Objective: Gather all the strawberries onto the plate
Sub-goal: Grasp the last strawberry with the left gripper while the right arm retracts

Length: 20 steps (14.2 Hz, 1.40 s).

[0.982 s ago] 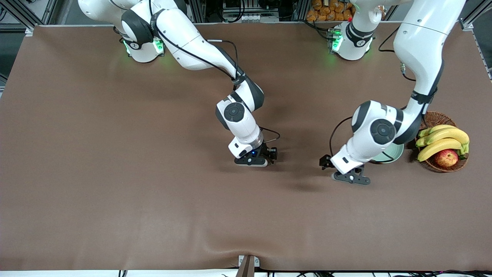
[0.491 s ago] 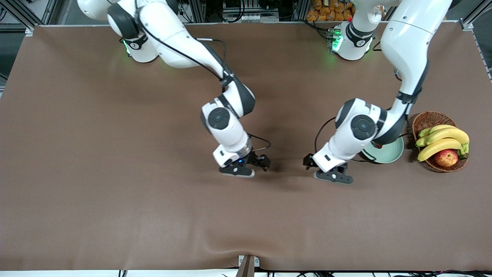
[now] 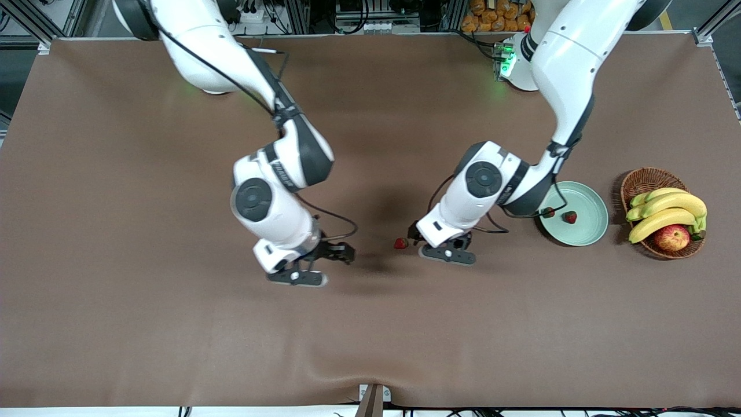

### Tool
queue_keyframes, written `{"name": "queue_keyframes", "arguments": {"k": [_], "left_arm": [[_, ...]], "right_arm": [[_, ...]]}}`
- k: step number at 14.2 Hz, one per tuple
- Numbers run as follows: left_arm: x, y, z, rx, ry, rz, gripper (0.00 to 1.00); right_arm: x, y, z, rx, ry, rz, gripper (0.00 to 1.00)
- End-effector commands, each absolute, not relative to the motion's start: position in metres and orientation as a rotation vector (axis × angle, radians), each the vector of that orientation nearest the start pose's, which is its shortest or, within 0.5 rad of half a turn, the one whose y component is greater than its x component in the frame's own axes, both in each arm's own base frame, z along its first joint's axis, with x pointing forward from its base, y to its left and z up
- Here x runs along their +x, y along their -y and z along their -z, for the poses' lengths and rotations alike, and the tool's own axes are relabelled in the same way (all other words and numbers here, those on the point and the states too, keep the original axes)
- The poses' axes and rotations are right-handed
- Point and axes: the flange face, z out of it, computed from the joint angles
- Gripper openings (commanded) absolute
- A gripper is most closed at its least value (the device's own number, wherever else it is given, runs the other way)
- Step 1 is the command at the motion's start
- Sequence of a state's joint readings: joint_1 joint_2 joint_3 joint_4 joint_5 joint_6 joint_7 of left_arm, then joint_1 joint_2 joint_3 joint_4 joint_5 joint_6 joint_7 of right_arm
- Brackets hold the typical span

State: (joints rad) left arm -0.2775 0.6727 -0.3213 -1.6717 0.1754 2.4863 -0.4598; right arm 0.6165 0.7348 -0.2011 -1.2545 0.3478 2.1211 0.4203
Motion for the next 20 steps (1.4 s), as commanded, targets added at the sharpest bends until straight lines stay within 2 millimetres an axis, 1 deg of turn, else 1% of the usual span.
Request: {"name": "queue_keyframes", "arguments": {"k": [1,2,3,5,6,7,8,9,11,13,15,16,17,18,19,20], "left_arm": [[0.593,0.403,-0.232,-3.283,-0.314,0.218,1.0],[0.59,0.411,-0.224,-3.284,-0.309,0.21,1.0],[0.589,0.415,-0.217,-3.292,-0.308,0.214,1.0],[0.588,0.417,-0.2,-3.31,-0.303,0.231,1.0],[0.588,0.417,-0.2,-3.31,-0.308,0.234,1.0],[0.588,0.417,-0.198,-3.309,-0.312,0.232,0.96],[0.588,0.417,-0.198,-3.307,-0.318,0.233,0.88],[0.587,0.417,-0.197,-3.307,-0.322,0.231,0.84],[0.58,0.426,-0.191,-3.308,-0.338,0.219,0.82],[0.58,0.426,-0.186,-3.309,-0.337,0.225,0.81],[0.58,0.426,-0.186,-3.309,-0.339,0.225,0.8],[0.58,0.426,-0.186,-3.306,-0.344,0.224,0.74],[0.58,0.426,-0.186,-3.307,-0.346,0.227,0.65],[0.58,0.426,-0.186,-3.308,-0.344,0.226,0.57],[0.58,0.426,-0.185,-3.307,-0.347,0.224,0.56],[0.58,0.426,-0.182,-3.307,-0.346,0.218,0.56]], "right_arm": [[0.655,-0.297,-0.365,-2.92,-0.09,0.031,1.0],[0.653,-0.278,-0.37,-2.92,-0.069,0.017,1.0],[0.649,-0.259,-0.374,-2.924,-0.05,0.001,1.0],[0.642,-0.224,-0.381,-2.96,-0.029,-0.003,1.0],[0.636,-0.21,-0.387,-2.982,-0.001,0.004,1.0],[0.632,-0.19,-0.393,-2.997,0.018,0.01,1.0],[0.629,-0.168,-0.402,-3.003,0.022,0.021,1.0],[0.625,-0.148,-0.415,-3.006,0.037,0.008,1.0],[0.621,-0.11,-0.443,-3.032,0.099,0.002,1.0],[0.615,-0.078,-0.469,-3.042,0.207,0.02,1.0],[0.607,-0.053,-0.494,-3.04,0.262,0.035,1.0],[0.603,-0.045,-0.505,-3.058,0.298,0.045,1.0],[0.598,-0.039,-0.518,-3.083,0.317,0.057,1.0],[0.593,-0.041,-0.53,-3.103,0.339,0.057,1.0],[0.589,-0.043,-0.542,-3.117,0.353,0.034,1.0],[0.586,-0.041,-0.554,-3.121,0.351,0.022,1.0]]}}
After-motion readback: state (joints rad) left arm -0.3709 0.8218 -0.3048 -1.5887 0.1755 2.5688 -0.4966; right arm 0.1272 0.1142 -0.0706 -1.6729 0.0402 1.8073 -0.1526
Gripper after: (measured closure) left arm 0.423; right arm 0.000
